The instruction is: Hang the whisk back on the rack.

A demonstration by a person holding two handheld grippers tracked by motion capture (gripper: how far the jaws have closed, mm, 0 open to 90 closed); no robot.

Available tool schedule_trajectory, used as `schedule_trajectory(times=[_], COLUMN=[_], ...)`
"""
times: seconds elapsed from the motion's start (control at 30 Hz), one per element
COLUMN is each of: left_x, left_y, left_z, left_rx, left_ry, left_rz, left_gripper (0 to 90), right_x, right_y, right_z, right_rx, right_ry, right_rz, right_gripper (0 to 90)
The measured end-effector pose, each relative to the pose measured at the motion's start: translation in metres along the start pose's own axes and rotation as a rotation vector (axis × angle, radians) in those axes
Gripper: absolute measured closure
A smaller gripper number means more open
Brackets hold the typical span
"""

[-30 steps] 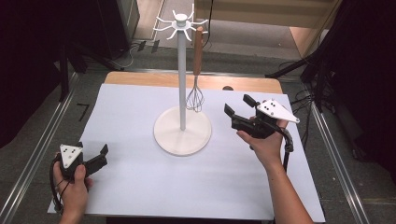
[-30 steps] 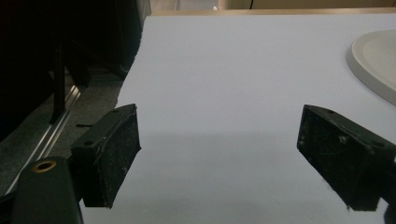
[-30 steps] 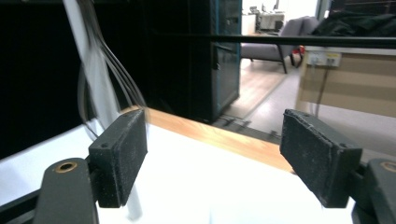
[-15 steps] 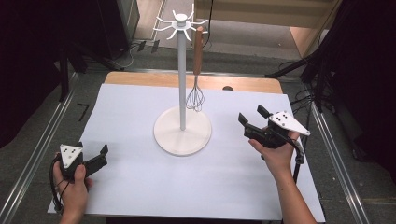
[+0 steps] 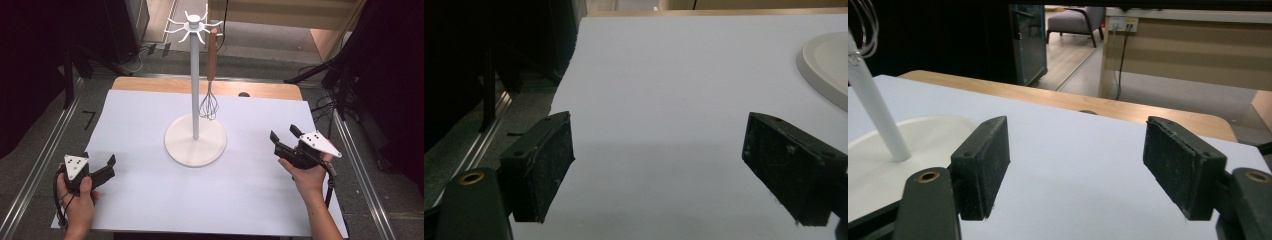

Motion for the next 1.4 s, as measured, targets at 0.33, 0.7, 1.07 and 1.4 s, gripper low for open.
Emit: schedule_trajectory(times=[0.33,0.7,1.07,1.4], left_x=[0.000,0.000,0.000,0.000], left_y=[0.000,0.000,0.000,0.000], left_z=[0.000,0.000,0.000,0.000], left_rx=[0.000,-0.003,-0.003,-0.005], left_ry=[0.000,-0.001,-0.001,-0.003], left_rz=[-0.002,-0.002,-0.002,-0.001], left_gripper=[14.2,14.2,14.2,14.2], right_x=[0.009,0.023,0.045,0.067], right_y=[-0.016,-0.035,-0.063,-0.083], right_z=[0.021,0.046,0.065,0.085], right_rx=[-0.017,-0.025,-0.071,-0.132], right_ry=[0.029,0.070,0.087,0.107], right_rz=[0.031,0.084,0.128,0.161], right_gripper=[27.1,25.2,24.7,23.8])
Point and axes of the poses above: each handheld gripper's, and its own axes: x roughly backward along the jaws, z roughly out of its underside, y roughly to its left, the point moved 8 cm from there along -x, roughly forward along the jaws
